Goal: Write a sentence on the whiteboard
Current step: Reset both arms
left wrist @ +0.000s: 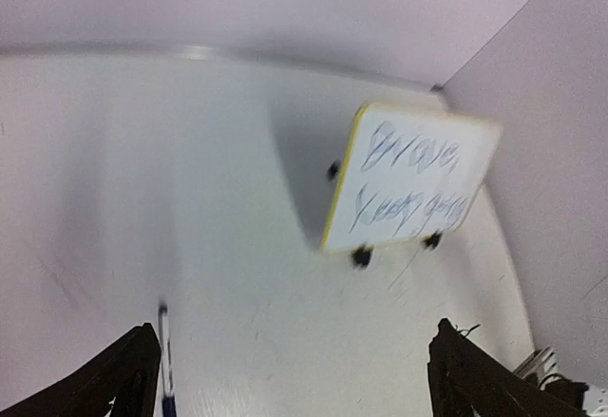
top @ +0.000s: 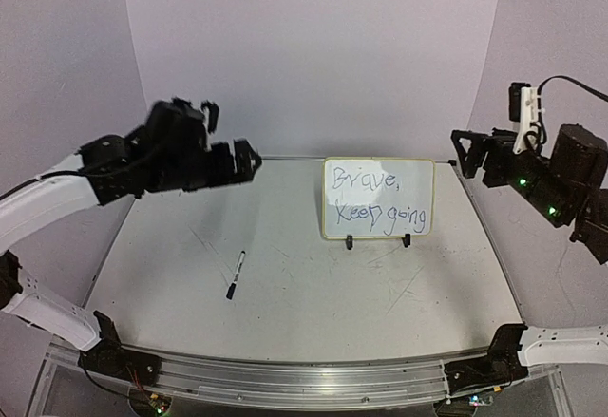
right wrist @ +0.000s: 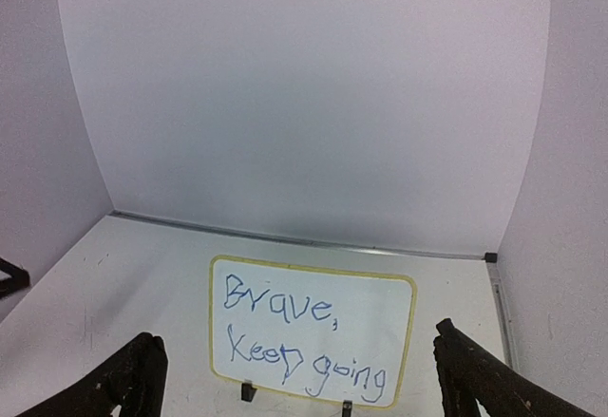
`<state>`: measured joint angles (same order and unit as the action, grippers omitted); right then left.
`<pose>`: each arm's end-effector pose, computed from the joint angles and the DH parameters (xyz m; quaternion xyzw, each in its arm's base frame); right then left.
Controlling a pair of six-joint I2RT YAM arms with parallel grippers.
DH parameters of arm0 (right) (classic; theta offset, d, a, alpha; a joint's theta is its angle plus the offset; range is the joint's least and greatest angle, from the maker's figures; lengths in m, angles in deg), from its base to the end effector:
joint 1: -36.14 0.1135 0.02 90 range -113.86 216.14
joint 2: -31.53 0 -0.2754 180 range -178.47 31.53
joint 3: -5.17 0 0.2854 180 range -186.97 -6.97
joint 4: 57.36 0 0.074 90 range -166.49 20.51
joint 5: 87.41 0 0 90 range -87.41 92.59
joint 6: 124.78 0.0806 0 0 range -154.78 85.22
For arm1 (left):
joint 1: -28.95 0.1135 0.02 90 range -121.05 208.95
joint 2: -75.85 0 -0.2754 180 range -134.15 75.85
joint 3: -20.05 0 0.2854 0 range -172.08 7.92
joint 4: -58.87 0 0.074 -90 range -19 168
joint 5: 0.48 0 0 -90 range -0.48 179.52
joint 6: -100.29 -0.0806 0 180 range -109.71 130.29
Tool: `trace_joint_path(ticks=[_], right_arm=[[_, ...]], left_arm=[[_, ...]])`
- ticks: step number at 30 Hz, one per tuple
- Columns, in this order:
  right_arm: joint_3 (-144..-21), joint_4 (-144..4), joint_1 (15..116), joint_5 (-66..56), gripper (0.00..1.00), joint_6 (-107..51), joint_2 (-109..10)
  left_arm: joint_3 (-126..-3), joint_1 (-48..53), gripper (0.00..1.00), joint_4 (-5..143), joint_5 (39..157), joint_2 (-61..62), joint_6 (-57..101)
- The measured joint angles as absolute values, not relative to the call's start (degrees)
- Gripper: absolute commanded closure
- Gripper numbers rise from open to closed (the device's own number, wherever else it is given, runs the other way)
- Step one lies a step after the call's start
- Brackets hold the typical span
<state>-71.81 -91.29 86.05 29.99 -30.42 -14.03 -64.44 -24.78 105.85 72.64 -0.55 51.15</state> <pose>0.1676 0.1415 0.4525 -0.1207 0.7105 0.1541 0.6759 0.2291 -0.2727 0.3265 0.0371 0.8939 -0.2238 0.3867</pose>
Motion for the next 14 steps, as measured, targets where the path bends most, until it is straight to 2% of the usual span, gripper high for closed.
trace_joint_path(ticks=[2, 6, 14], right_arm=[[-74.08, -91.55, 86.05, 31.85, 0.02, -31.56, -12.54], [-78.93, -91.42, 86.05, 34.03, 0.02, -34.05, -11.43], [-81.55, -89.02, 86.05, 35.87, 0.02, -36.94, -10.25]], left_arm=[[-71.41, -24.72, 0.01, 102.62, 69.64, 3.90, 45.44], [-76.66, -24.72, 0.01, 95.32, 66.56, 11.44, 34.93], [-82.30, -24.72, 0.01, 91.08, 65.25, 13.85, 22.32]])
